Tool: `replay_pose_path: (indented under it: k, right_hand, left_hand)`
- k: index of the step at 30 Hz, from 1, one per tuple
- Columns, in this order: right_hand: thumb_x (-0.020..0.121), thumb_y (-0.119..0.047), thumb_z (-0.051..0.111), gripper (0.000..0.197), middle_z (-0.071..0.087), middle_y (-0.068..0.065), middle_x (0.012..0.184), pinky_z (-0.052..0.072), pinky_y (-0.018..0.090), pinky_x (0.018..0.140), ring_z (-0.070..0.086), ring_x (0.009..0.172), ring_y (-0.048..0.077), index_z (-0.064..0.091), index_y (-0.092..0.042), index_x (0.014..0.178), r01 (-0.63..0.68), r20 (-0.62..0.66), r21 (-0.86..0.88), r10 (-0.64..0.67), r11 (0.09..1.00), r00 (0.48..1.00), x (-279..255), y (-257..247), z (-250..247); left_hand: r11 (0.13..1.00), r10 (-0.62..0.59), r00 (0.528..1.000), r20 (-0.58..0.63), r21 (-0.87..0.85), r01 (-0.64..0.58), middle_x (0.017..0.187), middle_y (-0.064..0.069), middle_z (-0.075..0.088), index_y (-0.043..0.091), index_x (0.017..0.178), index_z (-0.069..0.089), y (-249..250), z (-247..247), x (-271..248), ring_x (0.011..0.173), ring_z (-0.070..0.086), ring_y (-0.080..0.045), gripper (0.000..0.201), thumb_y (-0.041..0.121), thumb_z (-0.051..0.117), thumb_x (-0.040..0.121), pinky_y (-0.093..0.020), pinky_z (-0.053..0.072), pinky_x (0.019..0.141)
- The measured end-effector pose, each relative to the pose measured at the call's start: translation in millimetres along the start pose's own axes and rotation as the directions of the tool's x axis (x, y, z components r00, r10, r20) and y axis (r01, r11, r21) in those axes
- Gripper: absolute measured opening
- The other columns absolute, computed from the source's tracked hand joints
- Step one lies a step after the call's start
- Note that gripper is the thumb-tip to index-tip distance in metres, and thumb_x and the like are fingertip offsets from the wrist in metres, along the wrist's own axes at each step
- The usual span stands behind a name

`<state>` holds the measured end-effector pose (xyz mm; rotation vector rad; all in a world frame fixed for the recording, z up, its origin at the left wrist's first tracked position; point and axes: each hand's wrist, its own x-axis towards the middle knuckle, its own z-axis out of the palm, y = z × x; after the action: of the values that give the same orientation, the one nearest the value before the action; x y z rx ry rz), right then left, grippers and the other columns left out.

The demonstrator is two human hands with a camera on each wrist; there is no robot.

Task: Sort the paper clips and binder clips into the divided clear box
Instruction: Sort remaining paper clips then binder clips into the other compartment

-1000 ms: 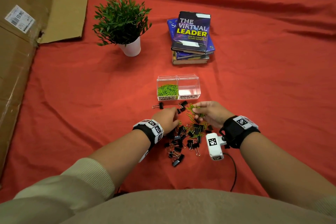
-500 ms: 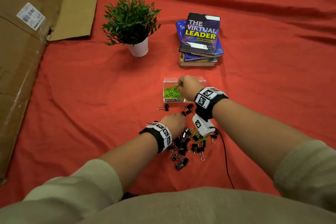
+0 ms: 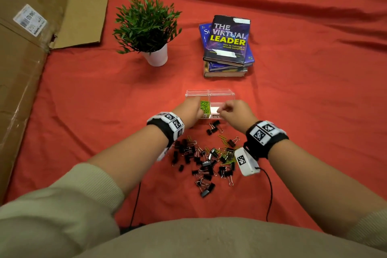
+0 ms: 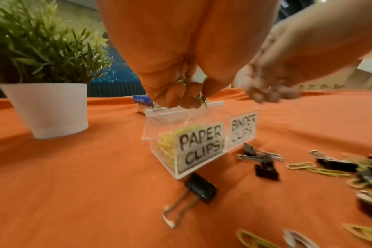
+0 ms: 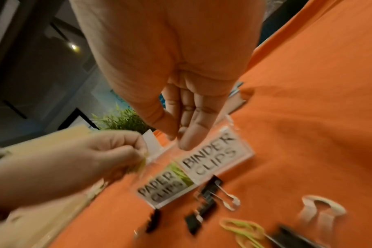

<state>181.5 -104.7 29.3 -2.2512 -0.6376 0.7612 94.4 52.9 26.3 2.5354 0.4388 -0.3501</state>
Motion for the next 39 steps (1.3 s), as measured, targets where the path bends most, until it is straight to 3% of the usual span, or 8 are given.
replay_pose_path:
  k: [5, 13, 16, 24, 28, 32, 35, 39]
  right_hand:
    - [0.090, -0.014, 0.055, 0.014, 0.067, 0.006, 0.092, 0.051, 0.025, 0.072, 0.063, 0.082, 0.018, 0.067, -0.009, 0.088, -0.045, 0.152, -0.308, 0.096, 0.950, 0.984, -28.6, 36.6, 16.7]
    - [0.090, -0.019, 0.057, 0.025, 0.055, 0.011, 0.113, 0.047, 0.037, 0.092, 0.048, 0.114, 0.026, 0.059, -0.002, 0.107, 0.131, 0.135, -0.564, -0.065, 0.815, 0.989, -39.4, 53.2, 42.0]
    - [0.093, -0.016, 0.050, 0.022, 0.058, 0.012, 0.109, 0.046, 0.037, 0.090, 0.050, 0.110, 0.028, 0.060, 0.000, 0.104, 0.152, 0.134, -0.598, -0.089, 0.787, 0.987, -43.9, 54.9, 46.3]
    - [0.092, -0.017, 0.043, 0.028, 0.059, 0.015, 0.112, 0.044, 0.036, 0.093, 0.051, 0.107, 0.029, 0.056, 0.001, 0.111, 0.192, 0.199, -0.654, -0.078, 0.732, 0.977, -43.1, 46.4, 48.7]
    - [0.091, -0.014, 0.048, 0.018, 0.067, 0.014, 0.092, 0.050, 0.030, 0.066, 0.058, 0.076, 0.022, 0.060, -0.002, 0.093, 0.016, 0.154, -0.461, 0.062, 0.887, 0.986, -37.1, 38.5, 39.4]
    - [0.087, -0.016, 0.062, 0.008, 0.067, 0.003, 0.077, 0.044, 0.017, 0.047, 0.056, 0.059, 0.011, 0.065, -0.014, 0.080, -0.111, 0.075, 0.033, 0.108, 0.993, 0.991, -39.1, 31.4, 25.1]
    - [0.085, -0.011, 0.066, 0.005, 0.067, 0.003, 0.073, 0.043, 0.012, 0.045, 0.056, 0.057, 0.008, 0.070, -0.008, 0.086, -0.218, 0.160, 0.330, 0.173, 0.919, 0.972, -41.8, 23.9, 16.1]
    - [0.087, 0.000, 0.059, 0.016, 0.064, 0.009, 0.076, 0.050, 0.017, 0.055, 0.055, 0.064, 0.013, 0.065, 0.005, 0.101, -0.346, 0.319, 0.649, 0.171, 0.678, 0.932, -43.8, 22.5, 12.9]
  left_hand:
    - [0.982, 0.000, 0.997, 0.071, 0.189, -0.013, 0.118, -0.022, 0.054, -0.003, 0.117, 0.047, 1.9, -2.9, 30.9, 0.102, 0.056, -0.038, 0.028, 0.004, 0.043, 0.090, -0.040, 0.044, 0.079]
    - [0.960, 0.185, 0.978, -0.094, 0.232, -0.159, 0.115, -0.009, 0.059, 0.009, 0.112, 0.057, -1.5, 8.2, 13.1, 0.109, 0.053, -0.027, 0.025, 0.006, 0.048, 0.089, -0.040, 0.045, 0.097]
    - [0.959, 0.239, 0.953, -0.185, 0.200, -0.201, 0.105, -0.002, 0.058, 0.013, 0.101, 0.059, -4.9, 11.6, -11.9, 0.102, 0.051, -0.019, 0.016, 0.011, 0.052, 0.087, -0.031, 0.045, 0.089]
    - [0.948, 0.085, 0.992, 0.090, 0.298, -0.108, 0.105, -0.007, 0.057, 0.008, 0.103, 0.062, -32.6, 53.6, -48.0, 0.097, 0.059, -0.028, 0.020, 0.009, 0.045, 0.092, -0.039, 0.050, 0.078]
    - [0.949, 0.082, 0.992, 0.098, 0.297, -0.108, 0.103, -0.010, 0.055, 0.006, 0.106, 0.061, -39.2, 60.1, -50.3, 0.092, 0.060, -0.030, 0.022, 0.001, 0.045, 0.090, -0.040, 0.049, 0.074]
    - [0.944, 0.080, 0.990, 0.115, 0.310, -0.112, 0.104, -0.009, 0.056, 0.007, 0.102, 0.061, -44.1, 61.5, -49.8, 0.092, 0.060, -0.029, 0.019, 0.001, 0.048, 0.089, -0.039, 0.049, 0.074]
    - [0.932, 0.098, 0.986, 0.136, 0.335, -0.139, 0.101, -0.009, 0.055, 0.006, 0.097, 0.060, -43.3, 61.5, -47.8, 0.091, 0.059, -0.030, 0.016, -0.001, 0.049, 0.088, -0.038, 0.047, 0.071]
    - [0.916, 0.108, 0.982, 0.152, 0.368, -0.158, 0.109, -0.012, 0.052, 0.004, 0.107, 0.055, -39.2, 60.9, -44.9, 0.102, 0.055, -0.031, 0.022, -0.005, 0.048, 0.088, -0.039, 0.048, 0.083]
